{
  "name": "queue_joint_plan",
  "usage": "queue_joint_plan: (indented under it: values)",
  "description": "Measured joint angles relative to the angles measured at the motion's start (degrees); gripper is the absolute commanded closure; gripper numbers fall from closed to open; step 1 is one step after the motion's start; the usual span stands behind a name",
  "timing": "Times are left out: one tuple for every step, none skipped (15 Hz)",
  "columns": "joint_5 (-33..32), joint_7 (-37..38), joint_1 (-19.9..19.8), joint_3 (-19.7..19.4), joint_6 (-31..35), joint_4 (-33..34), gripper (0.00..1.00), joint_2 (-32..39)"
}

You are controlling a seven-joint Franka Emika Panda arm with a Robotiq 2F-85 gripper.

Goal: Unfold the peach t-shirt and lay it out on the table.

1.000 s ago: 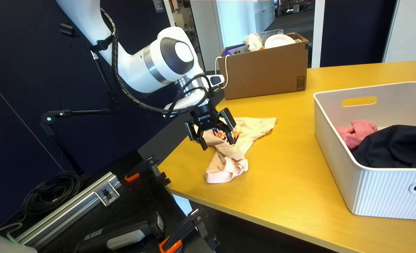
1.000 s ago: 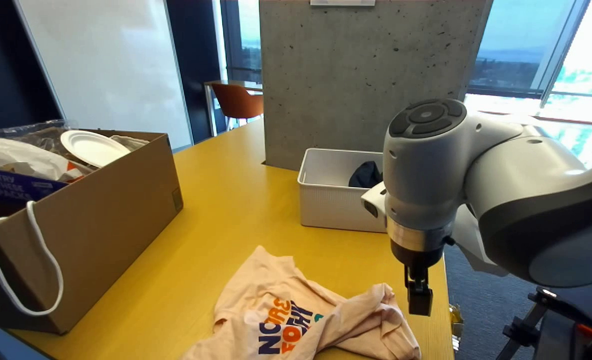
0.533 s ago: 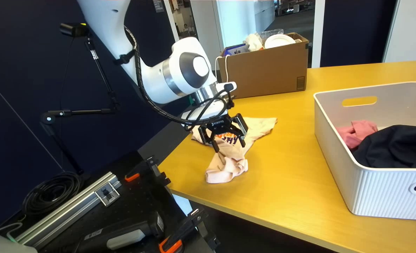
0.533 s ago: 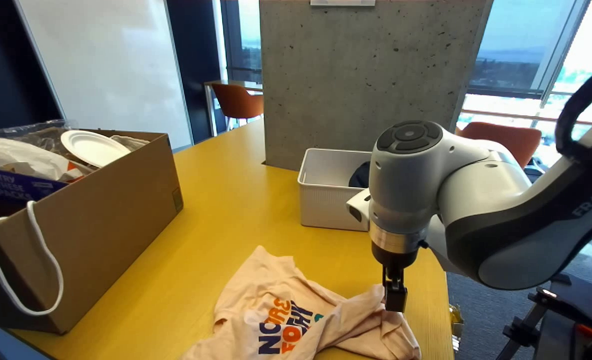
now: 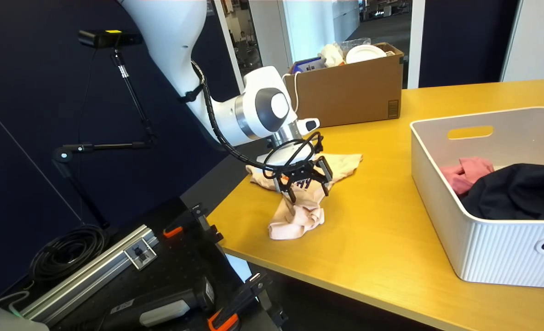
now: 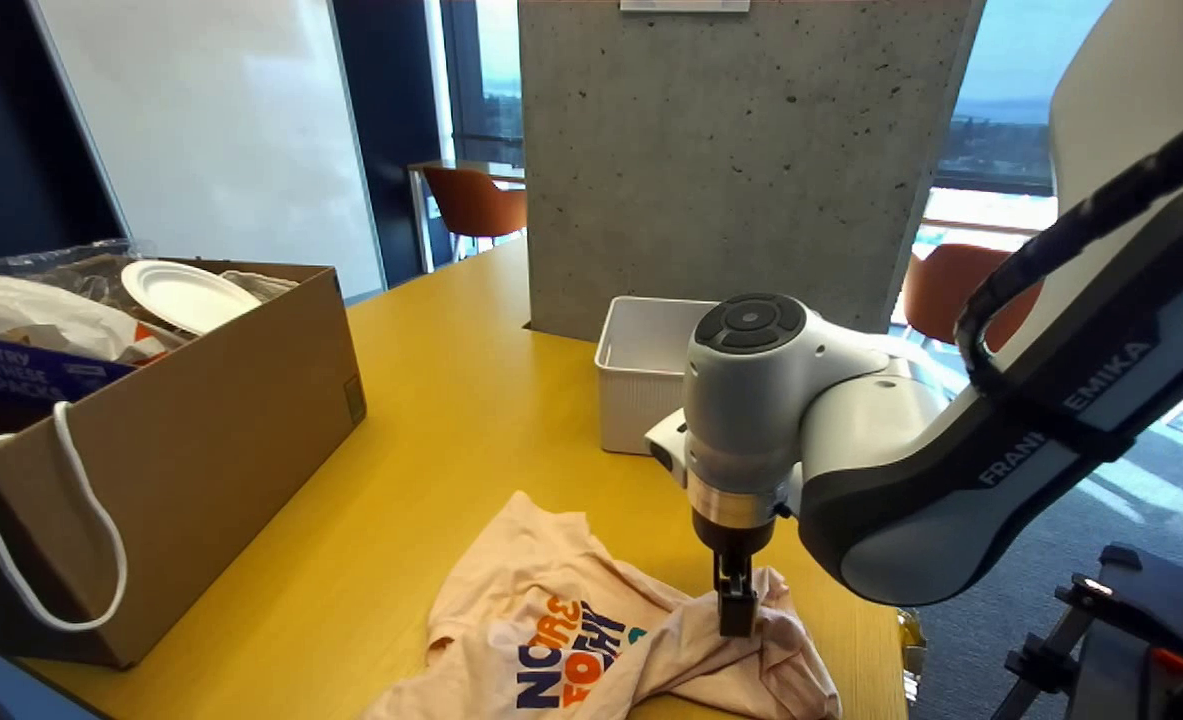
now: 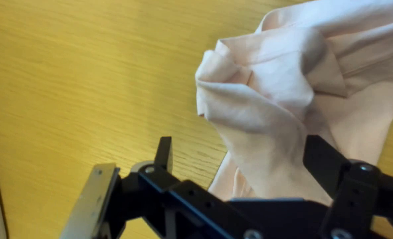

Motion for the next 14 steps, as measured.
queue_joint_plan:
  values:
    - [0.58,-0.87,0.0,0.34,0.0,1.23,0.25,0.96]
    - [1.23,-1.87,-0.01,0.68,0.0,2.43,0.26,1.89]
    - [1.91,-2.75,-0.03,1.01,0.0,3.43,0.32,2.74]
    - [2.48,-3.6,-0.06,1.37,0.0,4.34,0.42,3.52]
    - [2.9,-4.28,-0.08,1.74,0.0,5.06,0.49,4.2]
    - [3.27,-4.81,-0.08,2.1,-0.01,5.63,0.58,4.77]
    - [3.5,-5.03,-0.08,2.48,-0.01,5.97,0.65,5.24]
    - [3.56,-5.05,-0.07,2.89,-0.01,6.03,0.73,5.52]
    - [3.56,-5.05,0.04,3.29,-0.01,5.94,0.8,5.73]
    - [3.56,-5.04,0.3,3.56,0.0,5.66,0.87,5.77]
    - [3.57,-4.97,0.65,3.74,0.0,5.3,0.95,5.67]
    - [3.6,-4.93,1.0,3.9,0.0,4.86,0.99,5.53]
    - [3.71,-4.87,1.28,4.07,0.0,4.33,1.0,5.31]
    - [3.94,-4.84,1.46,4.28,0.0,3.72,1.0,5.05]
